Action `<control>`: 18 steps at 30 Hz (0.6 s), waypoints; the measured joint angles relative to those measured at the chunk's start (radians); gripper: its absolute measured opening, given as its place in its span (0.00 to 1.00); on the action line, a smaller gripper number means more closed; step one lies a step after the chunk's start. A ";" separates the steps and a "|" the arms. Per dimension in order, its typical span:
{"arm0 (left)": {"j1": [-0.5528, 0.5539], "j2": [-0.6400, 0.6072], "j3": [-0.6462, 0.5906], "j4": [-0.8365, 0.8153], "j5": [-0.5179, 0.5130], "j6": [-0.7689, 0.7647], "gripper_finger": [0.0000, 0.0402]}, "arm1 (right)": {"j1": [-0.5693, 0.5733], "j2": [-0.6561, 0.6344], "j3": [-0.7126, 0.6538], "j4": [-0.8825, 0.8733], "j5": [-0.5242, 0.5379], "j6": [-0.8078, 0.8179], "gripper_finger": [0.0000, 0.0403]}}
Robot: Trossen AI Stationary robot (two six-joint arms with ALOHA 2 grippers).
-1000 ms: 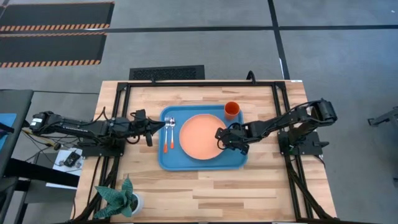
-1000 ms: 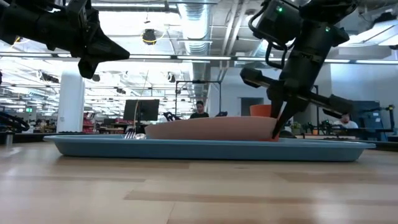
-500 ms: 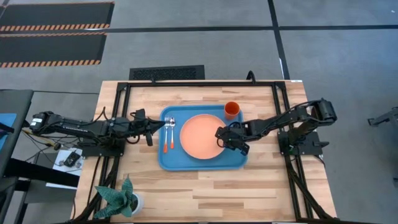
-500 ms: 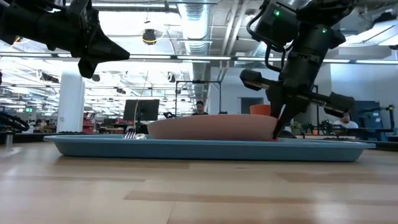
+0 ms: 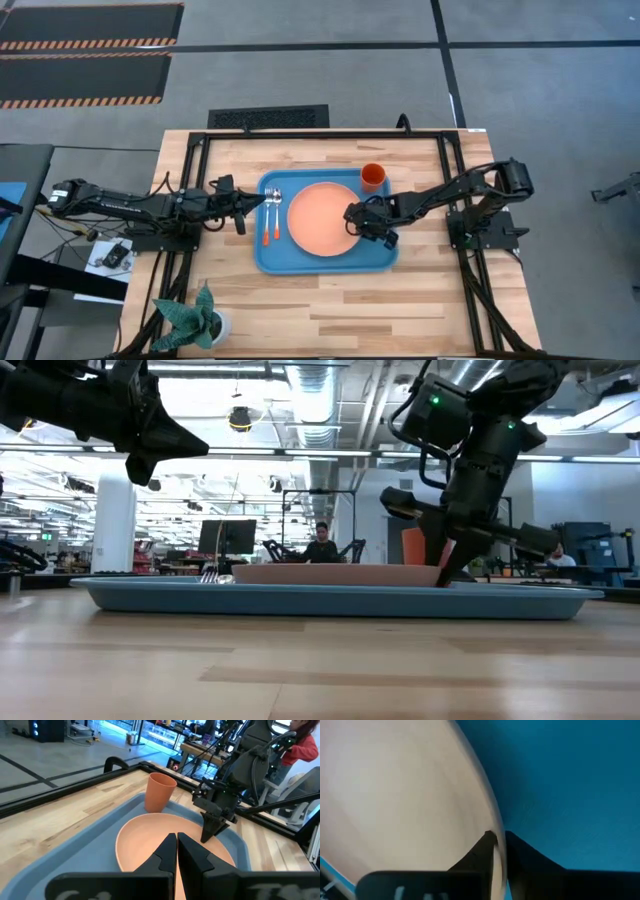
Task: Pick and place plate/cup/fork/spoon on tray
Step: Put the light orange plate to the right of the orange spoon on the blue serving tray
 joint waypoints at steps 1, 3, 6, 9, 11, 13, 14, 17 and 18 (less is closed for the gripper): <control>0.000 0.000 0.000 0.000 0.000 0.000 0.00 | 0.000 0.000 -0.001 0.000 -0.001 0.000 0.16; 0.000 0.000 0.000 -0.001 0.000 0.000 0.00 | 0.000 -0.001 -0.001 0.001 -0.002 0.000 0.19; 0.000 0.000 0.000 -0.001 0.000 0.000 0.00 | 0.000 -0.002 -0.001 0.003 -0.003 0.000 0.24; 0.000 0.000 0.000 -0.001 0.000 0.000 0.00 | 0.000 -0.002 -0.001 0.004 -0.002 -0.001 0.29; 0.000 0.000 0.000 -0.001 0.000 0.000 0.00 | 0.000 -0.002 -0.001 0.005 -0.002 -0.008 0.32; 0.000 0.000 0.000 -0.001 0.000 0.000 0.00 | 0.000 -0.003 -0.001 0.006 0.000 -0.020 0.34; 0.000 0.000 0.000 -0.001 0.000 0.000 0.00 | 0.000 -0.007 -0.001 0.005 0.001 -0.028 0.36; 0.000 0.000 0.000 -0.002 0.000 0.000 0.00 | 0.001 -0.015 0.000 0.009 0.002 -0.038 0.39; 0.000 0.000 0.000 -0.003 0.000 0.000 0.00 | 0.001 -0.022 -0.001 -0.001 0.002 -0.045 0.40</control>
